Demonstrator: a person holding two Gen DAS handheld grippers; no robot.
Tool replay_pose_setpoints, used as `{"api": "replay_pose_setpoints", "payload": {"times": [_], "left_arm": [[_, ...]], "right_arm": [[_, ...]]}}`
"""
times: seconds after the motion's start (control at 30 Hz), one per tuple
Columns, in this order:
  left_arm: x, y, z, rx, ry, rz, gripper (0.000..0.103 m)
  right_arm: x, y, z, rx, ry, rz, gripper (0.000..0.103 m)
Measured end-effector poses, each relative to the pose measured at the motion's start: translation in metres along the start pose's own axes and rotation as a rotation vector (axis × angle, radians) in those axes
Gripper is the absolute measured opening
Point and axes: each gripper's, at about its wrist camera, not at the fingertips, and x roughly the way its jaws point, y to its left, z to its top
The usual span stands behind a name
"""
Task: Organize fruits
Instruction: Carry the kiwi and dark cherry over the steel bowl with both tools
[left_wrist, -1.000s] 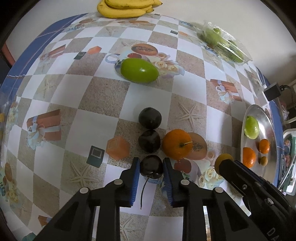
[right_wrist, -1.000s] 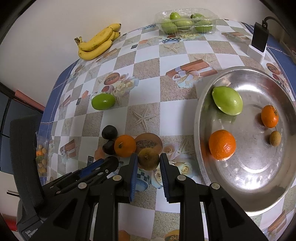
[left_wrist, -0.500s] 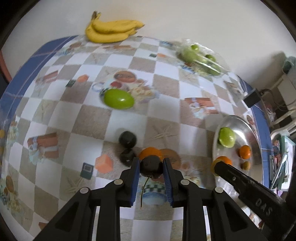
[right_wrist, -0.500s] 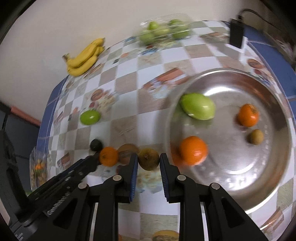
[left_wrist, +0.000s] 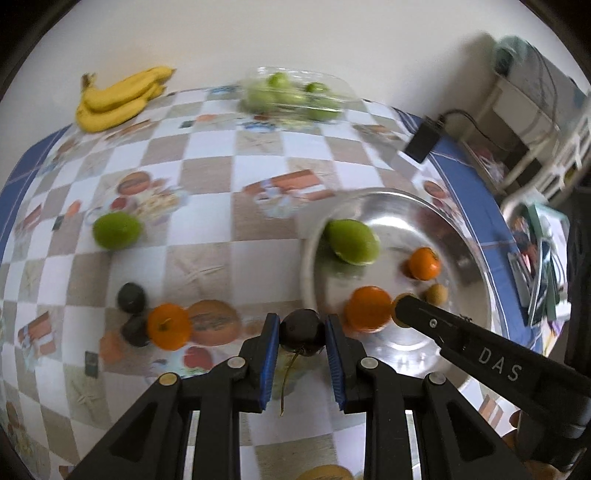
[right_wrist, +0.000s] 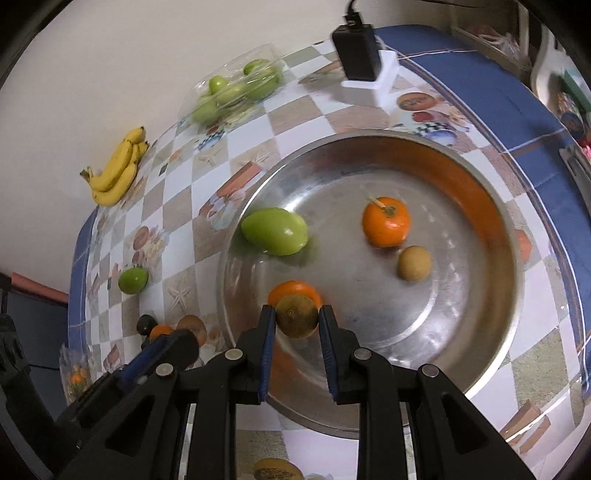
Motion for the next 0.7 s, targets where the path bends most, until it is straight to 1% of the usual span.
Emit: {"api": "replay_pose_setpoints", "payload": {"times": [0.17, 0.33, 0.5, 0.7], "left_arm": [[0.008, -0.022, -0.001, 0.063, 0.006, -0.007, 0.027], [0.015, -0.036, -0.005, 0.089, 0.027, -0.027, 0.027], [0.024, -0.05, -0.011, 0.132, 0.057, -0.032, 0.027], [0.034, -0.055, -0.016, 0.15, 0.095, -0.024, 0.027]], "right_arm": [[-0.011, -0.014, 0.001, 0.035, -0.031, -0.006, 0.025], [-0.017, -0.031, 0.002, 0.072, -0.042, -0.041, 0.025], [-0.011, -0.041, 0.0, 0.087, -0.009, -0.071, 0.025], [-0.001, -0.044, -0.003, 0.087, 0.037, -0.073, 0.025]]}}
